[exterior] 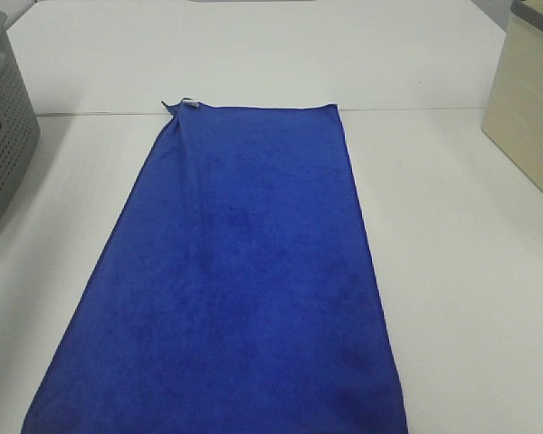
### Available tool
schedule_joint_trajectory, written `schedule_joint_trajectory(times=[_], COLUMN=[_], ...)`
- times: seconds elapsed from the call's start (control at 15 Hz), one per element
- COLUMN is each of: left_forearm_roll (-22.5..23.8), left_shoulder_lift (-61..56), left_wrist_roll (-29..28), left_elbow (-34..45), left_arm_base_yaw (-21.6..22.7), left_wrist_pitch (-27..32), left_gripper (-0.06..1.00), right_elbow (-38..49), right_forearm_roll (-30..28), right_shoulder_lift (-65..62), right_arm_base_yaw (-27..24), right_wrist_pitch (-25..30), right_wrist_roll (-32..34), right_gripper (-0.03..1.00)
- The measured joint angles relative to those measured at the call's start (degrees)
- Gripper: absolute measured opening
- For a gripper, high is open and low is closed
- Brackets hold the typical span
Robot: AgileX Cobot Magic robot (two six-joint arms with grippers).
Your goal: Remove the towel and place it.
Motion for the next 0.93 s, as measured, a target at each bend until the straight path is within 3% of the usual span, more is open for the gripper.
schedule_joint_trajectory(times=[0.27, 0.53, 0.6, 0.93], left_forearm_roll=[1.8, 2.1, 2.1, -0.7], left_shoulder_lift=[-18.7, -34.7, -43.6, -61.6], left_wrist_roll=[0.1, 0.1, 0.1, 0.2], left_elbow=[17.2, 30.4, 36.4, 40.2], left_arm_base_yaw=[0.0, 0.0, 0.0, 0.0], left_wrist_pitch=[-4.6, -9.5, -10.0, -8.7], left_gripper=[0.71, 0.71, 0.71, 0.71], right_elbow=[14.5, 22.2, 25.4, 30.9], right_forearm_roll=[0.0, 0.0, 0.0, 0.0], right_shoulder_lift=[-20.7, -36.2, -43.5, -51.2], right_arm_base_yaw=[0.0, 0.0, 0.0, 0.0], right_wrist_pitch=[-0.4, -1.4, -1.4, -1.2], right_wrist_roll=[0.5, 0.5, 0.5, 0.4], right_gripper=[0.58, 0.58, 0.58, 0.58])
